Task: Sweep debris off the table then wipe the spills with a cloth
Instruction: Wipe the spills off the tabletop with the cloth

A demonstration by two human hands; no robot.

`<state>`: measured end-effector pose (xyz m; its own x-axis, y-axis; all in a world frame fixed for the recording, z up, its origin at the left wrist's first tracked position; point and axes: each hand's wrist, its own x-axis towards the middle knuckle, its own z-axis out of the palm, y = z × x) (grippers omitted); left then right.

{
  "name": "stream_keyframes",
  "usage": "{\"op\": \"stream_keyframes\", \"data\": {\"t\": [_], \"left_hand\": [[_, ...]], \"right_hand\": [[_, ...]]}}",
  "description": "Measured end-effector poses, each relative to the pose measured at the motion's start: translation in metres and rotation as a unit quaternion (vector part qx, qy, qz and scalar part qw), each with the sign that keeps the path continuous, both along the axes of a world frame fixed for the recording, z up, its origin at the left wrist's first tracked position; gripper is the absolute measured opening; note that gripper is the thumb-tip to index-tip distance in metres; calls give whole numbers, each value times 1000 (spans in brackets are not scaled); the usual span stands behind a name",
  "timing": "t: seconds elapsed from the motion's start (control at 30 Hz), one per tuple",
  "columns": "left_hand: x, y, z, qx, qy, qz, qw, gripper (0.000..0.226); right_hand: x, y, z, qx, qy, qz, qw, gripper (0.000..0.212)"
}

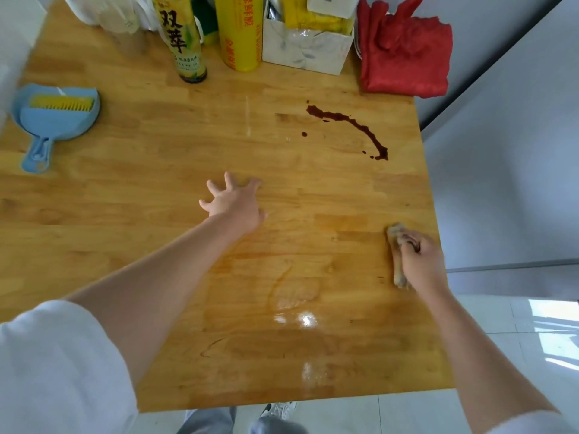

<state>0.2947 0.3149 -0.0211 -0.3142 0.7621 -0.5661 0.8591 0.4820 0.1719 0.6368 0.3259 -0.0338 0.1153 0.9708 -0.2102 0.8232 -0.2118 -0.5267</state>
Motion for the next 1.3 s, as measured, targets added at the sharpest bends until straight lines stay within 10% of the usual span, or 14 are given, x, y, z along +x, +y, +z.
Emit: {"op": "stream_keyframes", "data": {"t": [0.13,0.23,0.33,0.53,0.6,0.7,0.83,0.97,1.1,1.3], "left_hand": [[1,2,2,-5,-4,3,1000,69],[1,2,3,-5,-6,2,1000,70],[1,1,1,-3,-10,1,1000,71],[0,2,1,-14,-10,-6,1000,72],[0,2,3,-17,-14,-3,1000,73],[0,2,4,-24,-18,-2,1000,73],[-2,-3,5,-29,-11,-28,999,73],[-22,-4,5,-44,3,-75,996,69],[-45,1,6,-27,17,-127,991,75],[-75,4,6,-5,23,-212,977,71]], "right_hand": [[-48,14,-11,20,58,-103,993,35],[-123,-33,-24,-6,46,156,987,29],[-120,-85,-21,-59,52,429,900,33],[-35,-20,-1,-4,-15,-40,999,22],[-63,-24,-8,24,-8,-46,999,26],[-129,-71,-26,13,19,135,991,30],[-142,-125,-26,-65,54,440,894,37],[-79,-67,-13,-25,1,156,987,26],[-110,-20,-18,-10,-25,-29,999,28],[-225,-82,-29,-47,41,365,929,31]]}}
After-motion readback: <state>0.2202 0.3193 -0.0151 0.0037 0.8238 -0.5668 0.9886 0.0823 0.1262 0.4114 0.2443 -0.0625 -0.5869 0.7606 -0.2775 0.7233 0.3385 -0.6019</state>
